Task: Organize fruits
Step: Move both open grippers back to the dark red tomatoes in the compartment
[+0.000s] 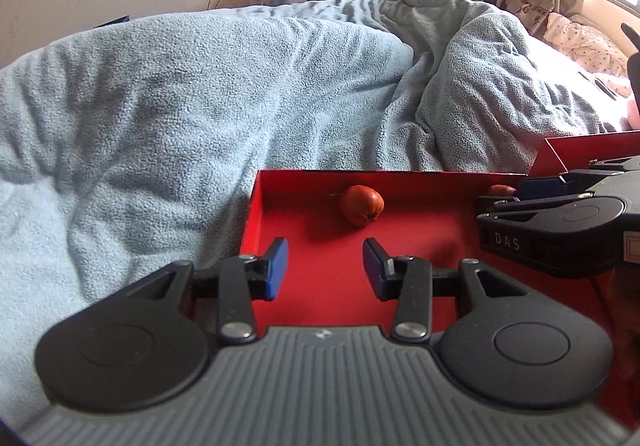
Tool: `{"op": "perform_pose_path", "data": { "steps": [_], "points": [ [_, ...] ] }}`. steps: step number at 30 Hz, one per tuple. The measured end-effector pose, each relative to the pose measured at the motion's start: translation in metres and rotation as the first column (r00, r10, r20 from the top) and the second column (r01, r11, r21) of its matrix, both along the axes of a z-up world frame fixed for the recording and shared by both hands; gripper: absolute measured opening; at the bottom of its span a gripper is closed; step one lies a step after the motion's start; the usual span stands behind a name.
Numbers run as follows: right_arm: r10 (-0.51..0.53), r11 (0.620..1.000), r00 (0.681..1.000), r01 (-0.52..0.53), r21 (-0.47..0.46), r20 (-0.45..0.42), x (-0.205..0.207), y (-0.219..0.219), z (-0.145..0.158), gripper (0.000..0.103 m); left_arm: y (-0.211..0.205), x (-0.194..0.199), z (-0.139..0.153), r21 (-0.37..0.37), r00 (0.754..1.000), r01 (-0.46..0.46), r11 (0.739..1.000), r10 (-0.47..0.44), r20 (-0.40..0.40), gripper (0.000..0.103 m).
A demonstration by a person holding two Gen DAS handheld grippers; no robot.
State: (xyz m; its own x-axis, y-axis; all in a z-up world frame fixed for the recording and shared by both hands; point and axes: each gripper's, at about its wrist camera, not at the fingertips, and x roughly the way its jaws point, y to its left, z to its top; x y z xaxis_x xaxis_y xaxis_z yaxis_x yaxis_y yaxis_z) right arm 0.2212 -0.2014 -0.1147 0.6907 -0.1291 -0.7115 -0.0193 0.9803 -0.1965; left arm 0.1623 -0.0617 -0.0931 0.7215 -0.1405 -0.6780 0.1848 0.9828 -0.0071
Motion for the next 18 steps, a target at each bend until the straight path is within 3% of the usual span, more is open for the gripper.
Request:
{"op": "perform_pose_path", "data": {
  "steps": [3,8,12,15,18],
  "points": [
    [0.034,0.991,0.999,-0.036,-0.126,-0.013,0.005,0.010,-0.008,0.047,0.004,0.002,-0.001,-0.001,1.000,-0.019,1.000,0.019,-0.009,0.045],
    [0.077,0.991,0.997,-0.075,-0.114,0.011,-0.003,0.016,-0.006,0.047,0.015,0.007,-0.003,-0.016,0.998,-0.065,0.998,0.064,-0.023,0.045],
    [0.065,0.998,0.997,-0.066,0.009,0.041,-0.007,0.008,0.002,0.047,0.016,0.006,-0.004,-0.013,0.998,-0.060,0.998,0.060,-0.023,0.044],
    [0.006,0.974,0.999,-0.017,0.224,0.049,-0.010,-0.016,0.011,0.047,0.014,0.005,-0.004,-0.006,0.998,-0.057,0.998,0.057,-0.016,0.044],
    [-0.025,0.970,0.999,0.016,0.244,0.035,-0.010,-0.026,0.011,0.047,0.012,0.008,-0.007,-0.004,0.998,-0.051,0.999,0.051,-0.024,0.044]
  ]
}}
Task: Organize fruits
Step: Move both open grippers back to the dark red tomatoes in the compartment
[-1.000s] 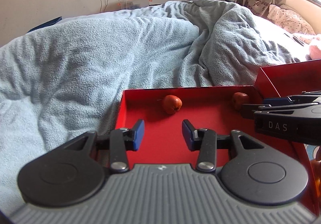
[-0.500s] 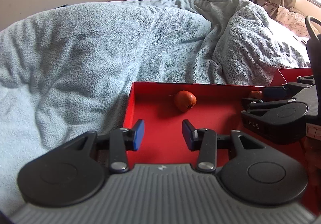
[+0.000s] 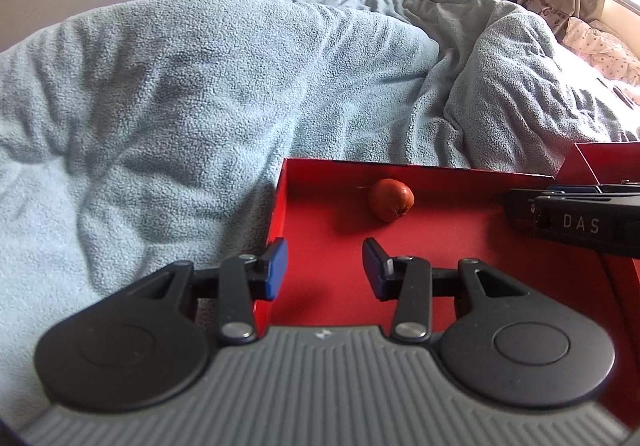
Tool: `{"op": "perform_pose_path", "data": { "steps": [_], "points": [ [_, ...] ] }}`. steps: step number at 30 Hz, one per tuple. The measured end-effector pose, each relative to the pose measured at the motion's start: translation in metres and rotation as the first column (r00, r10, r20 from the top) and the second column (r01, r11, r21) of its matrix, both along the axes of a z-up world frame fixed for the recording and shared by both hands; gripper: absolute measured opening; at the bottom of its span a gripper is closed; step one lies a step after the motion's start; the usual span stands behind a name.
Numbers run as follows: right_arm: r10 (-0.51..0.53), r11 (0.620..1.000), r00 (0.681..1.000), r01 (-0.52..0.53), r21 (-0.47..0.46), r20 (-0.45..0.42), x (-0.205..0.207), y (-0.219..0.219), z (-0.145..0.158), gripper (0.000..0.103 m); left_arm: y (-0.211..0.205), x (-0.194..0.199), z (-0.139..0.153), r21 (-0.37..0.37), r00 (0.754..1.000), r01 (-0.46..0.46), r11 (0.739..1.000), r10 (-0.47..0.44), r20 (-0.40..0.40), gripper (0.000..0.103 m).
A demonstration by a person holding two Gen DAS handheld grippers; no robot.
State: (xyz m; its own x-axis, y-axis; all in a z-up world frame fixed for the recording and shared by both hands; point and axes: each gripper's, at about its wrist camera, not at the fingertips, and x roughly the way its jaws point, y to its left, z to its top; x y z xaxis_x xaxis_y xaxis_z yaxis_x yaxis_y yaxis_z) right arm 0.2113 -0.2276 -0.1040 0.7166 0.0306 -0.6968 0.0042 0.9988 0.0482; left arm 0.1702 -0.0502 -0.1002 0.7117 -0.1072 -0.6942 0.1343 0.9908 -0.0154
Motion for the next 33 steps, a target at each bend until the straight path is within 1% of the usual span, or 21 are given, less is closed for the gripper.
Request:
{"op": "perform_pose_path", "data": {
  "steps": [3,4,5,7,9,10,11,12,15,17,20,24,26,28,29,30,33],
  "points": [
    [0.019,0.998,1.000,-0.020,-0.058,-0.005,-0.001,0.004,-0.001,0.047,-0.002,0.000,0.000,0.004,1.000,0.013,1.000,-0.013,0.001,0.044],
    [0.033,0.994,0.999,-0.034,-0.105,-0.018,0.000,0.008,-0.003,0.047,-0.003,0.000,-0.001,0.004,1.000,0.015,1.000,-0.015,0.001,0.044],
    [0.053,0.983,0.998,-0.059,-0.176,-0.038,0.004,0.016,-0.007,0.047,-0.003,0.000,-0.001,0.002,1.000,0.017,1.000,-0.017,0.000,0.044],
    [0.091,0.945,0.992,-0.112,-0.306,-0.083,0.009,0.030,-0.015,0.047,-0.003,0.000,-0.001,0.002,1.000,0.021,1.000,-0.021,-0.001,0.044],
    [0.125,0.891,0.985,-0.165,-0.422,-0.122,0.012,0.043,-0.024,0.047,-0.002,0.000,-0.001,0.001,1.000,0.021,1.000,-0.021,0.001,0.044],
    [0.133,0.878,0.983,-0.177,-0.445,-0.128,0.012,0.045,-0.026,0.047,-0.002,0.000,-0.001,-0.002,1.000,0.020,1.000,-0.020,0.001,0.044],
    [0.129,0.878,0.983,-0.173,-0.446,-0.127,0.013,0.045,-0.026,0.044,-0.002,0.001,-0.001,-0.004,1.000,0.019,1.000,-0.019,0.000,0.044],
    [0.121,0.876,0.984,-0.166,-0.453,-0.127,0.013,0.044,-0.025,0.038,-0.002,0.001,-0.001,-0.004,1.000,0.018,1.000,-0.018,-0.001,0.044],
    [0.130,0.882,0.985,-0.167,-0.441,-0.113,0.009,0.038,-0.022,0.038,-0.004,0.000,-0.002,0.002,1.000,0.024,1.000,-0.024,-0.001,0.044],
    [0.134,0.892,0.987,-0.158,-0.423,-0.086,0.003,0.035,-0.016,0.038,-0.006,0.000,-0.002,0.009,1.000,0.030,1.000,-0.030,0.002,0.044],
    [0.128,0.933,0.991,-0.132,-0.335,-0.034,-0.014,0.026,0.000,0.038,-0.013,0.002,-0.001,0.026,0.999,0.049,0.998,-0.049,0.008,0.044],
    [0.110,0.971,0.993,-0.100,-0.215,0.035,-0.060,0.014,0.019,0.038,-0.031,0.011,-0.003,0.093,0.996,0.080,0.993,-0.082,0.027,0.044],
    [0.097,0.983,0.993,-0.086,-0.165,0.061,-0.090,0.010,0.025,0.038,-0.039,0.017,-0.007,0.125,0.995,0.093,0.988,-0.097,0.031,0.044],
    [0.090,0.988,0.993,-0.078,-0.134,0.079,-0.117,0.006,0.031,0.038,-0.046,0.024,-0.011,0.158,0.994,0.101,0.982,-0.107,0.028,0.044],
    [0.091,0.990,0.992,-0.081,-0.117,0.087,-0.132,0.005,0.035,0.038,-0.049,0.028,-0.014,0.167,0.994,0.104,0.980,-0.110,0.025,0.044],
    [0.096,0.990,0.991,-0.085,-0.110,0.092,-0.144,0.005,0.037,0.038,-0.051,0.030,-0.015,0.163,0.993,0.111,0.980,-0.116,0.021,0.047],
    [0.101,0.992,0.990,-0.092,-0.090,0.101,-0.174,0.005,0.045,0.038,-0.055,0.035,-0.019,0.153,0.991,0.125,0.980,-0.131,0.030,0.047]
  ]
}}
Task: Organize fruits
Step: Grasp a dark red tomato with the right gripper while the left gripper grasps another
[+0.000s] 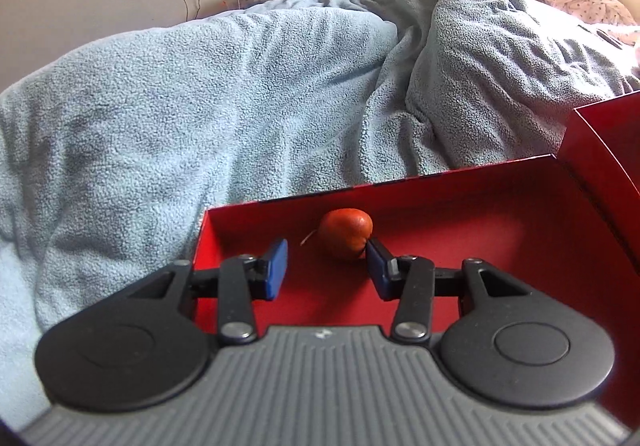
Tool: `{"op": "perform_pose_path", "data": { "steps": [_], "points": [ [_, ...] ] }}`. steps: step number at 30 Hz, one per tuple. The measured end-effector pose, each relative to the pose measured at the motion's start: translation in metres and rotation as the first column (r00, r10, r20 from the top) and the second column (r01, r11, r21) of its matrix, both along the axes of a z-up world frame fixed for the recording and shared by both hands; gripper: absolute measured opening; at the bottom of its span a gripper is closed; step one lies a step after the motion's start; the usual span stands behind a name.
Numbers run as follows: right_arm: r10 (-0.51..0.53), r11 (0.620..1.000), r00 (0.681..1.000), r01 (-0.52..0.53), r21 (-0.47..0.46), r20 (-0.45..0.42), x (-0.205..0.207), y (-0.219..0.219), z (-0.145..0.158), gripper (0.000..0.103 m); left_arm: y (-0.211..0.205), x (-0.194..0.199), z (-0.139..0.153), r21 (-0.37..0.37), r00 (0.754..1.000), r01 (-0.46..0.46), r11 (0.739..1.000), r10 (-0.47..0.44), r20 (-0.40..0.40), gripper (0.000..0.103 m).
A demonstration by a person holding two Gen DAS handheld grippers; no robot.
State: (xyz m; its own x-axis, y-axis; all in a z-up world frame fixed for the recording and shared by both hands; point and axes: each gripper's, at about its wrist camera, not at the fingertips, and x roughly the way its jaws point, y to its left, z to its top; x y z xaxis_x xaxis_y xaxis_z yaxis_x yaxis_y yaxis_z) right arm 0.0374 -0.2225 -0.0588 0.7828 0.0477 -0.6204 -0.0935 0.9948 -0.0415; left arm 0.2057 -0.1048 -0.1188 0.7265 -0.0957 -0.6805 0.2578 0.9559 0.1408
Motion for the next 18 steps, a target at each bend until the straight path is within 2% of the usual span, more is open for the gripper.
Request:
{"op": "perform_pose_path", "data": {
  "steps": [3,5,13,18],
  "points": [
    [0.005,1.000,1.000,-0.005,0.017,0.006,-0.019,0.003,0.006,0.038,0.000,0.000,-0.002,-0.016,1.000,-0.006,1.000,0.006,0.004,0.040],
    [0.008,1.000,1.000,-0.008,0.030,0.012,-0.026,0.005,0.008,0.038,0.005,-0.001,-0.001,-0.061,1.000,0.001,0.998,-0.002,-0.014,0.033],
    [0.012,0.999,1.000,-0.012,0.051,0.001,-0.036,0.011,0.007,0.038,0.015,-0.012,0.006,-0.137,0.999,-0.039,0.990,0.034,-0.043,0.032],
    [0.012,0.997,1.000,-0.012,0.074,-0.007,-0.050,0.009,0.007,0.038,0.014,-0.035,0.017,-0.148,0.998,-0.054,0.987,0.049,-0.036,0.032]
  ]
}}
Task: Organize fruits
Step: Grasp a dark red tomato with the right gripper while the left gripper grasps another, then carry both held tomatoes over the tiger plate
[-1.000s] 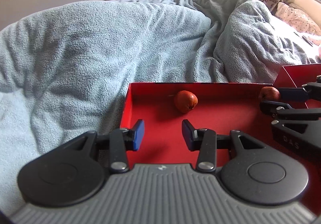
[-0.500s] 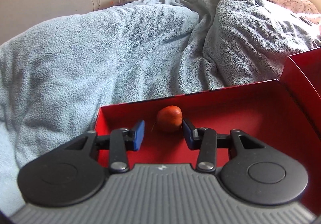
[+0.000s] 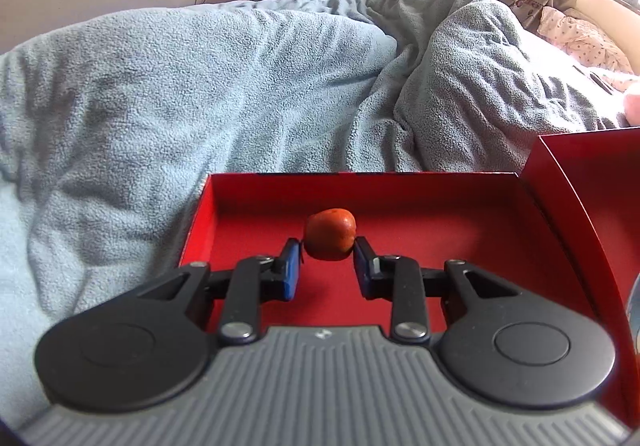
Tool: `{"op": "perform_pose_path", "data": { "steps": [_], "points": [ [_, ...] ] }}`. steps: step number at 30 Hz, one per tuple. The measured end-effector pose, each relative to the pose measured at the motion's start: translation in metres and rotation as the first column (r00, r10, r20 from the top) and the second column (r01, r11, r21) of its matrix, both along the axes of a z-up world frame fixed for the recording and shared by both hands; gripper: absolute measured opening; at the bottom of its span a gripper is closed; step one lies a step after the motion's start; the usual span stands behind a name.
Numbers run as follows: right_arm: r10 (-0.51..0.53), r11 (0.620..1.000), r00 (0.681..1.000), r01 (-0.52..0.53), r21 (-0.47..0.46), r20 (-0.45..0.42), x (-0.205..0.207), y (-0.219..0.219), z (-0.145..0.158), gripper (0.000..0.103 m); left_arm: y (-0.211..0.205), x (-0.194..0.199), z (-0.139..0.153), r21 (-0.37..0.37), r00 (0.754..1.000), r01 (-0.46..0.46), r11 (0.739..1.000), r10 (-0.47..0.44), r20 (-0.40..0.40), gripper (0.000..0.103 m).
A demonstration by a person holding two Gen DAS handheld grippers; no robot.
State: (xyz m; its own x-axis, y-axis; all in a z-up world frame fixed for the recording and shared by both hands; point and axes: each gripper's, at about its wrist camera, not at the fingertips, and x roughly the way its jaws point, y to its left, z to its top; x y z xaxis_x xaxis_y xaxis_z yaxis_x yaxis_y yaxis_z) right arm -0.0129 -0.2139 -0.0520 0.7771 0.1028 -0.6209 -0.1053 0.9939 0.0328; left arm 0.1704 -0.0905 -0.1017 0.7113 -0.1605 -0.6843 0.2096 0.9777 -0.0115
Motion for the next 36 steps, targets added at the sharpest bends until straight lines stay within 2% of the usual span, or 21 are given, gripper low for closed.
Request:
{"op": "perform_pose_path", "data": {
  "steps": [5,21,27,36],
  "points": [
    [-0.005,1.000,1.000,0.005,0.018,0.003,-0.017,-0.006,0.002,0.038,-0.013,-0.031,0.008,0.028,1.000,0.018,0.999,-0.018,0.006,0.032],
    [-0.080,0.996,0.996,0.079,0.045,0.028,-0.098,-0.050,0.016,0.038,-0.047,-0.113,0.040,0.011,0.994,0.104,0.994,-0.104,0.008,0.032],
    [-0.112,0.993,0.993,0.111,0.046,0.031,-0.130,-0.065,0.018,0.038,-0.060,-0.139,0.052,0.020,0.989,0.149,0.989,-0.149,0.016,0.032],
    [-0.220,0.975,0.975,0.218,0.036,0.038,-0.163,-0.105,0.018,0.038,-0.090,-0.171,0.066,0.039,0.966,0.249,0.968,-0.251,0.055,0.032]
  ]
}}
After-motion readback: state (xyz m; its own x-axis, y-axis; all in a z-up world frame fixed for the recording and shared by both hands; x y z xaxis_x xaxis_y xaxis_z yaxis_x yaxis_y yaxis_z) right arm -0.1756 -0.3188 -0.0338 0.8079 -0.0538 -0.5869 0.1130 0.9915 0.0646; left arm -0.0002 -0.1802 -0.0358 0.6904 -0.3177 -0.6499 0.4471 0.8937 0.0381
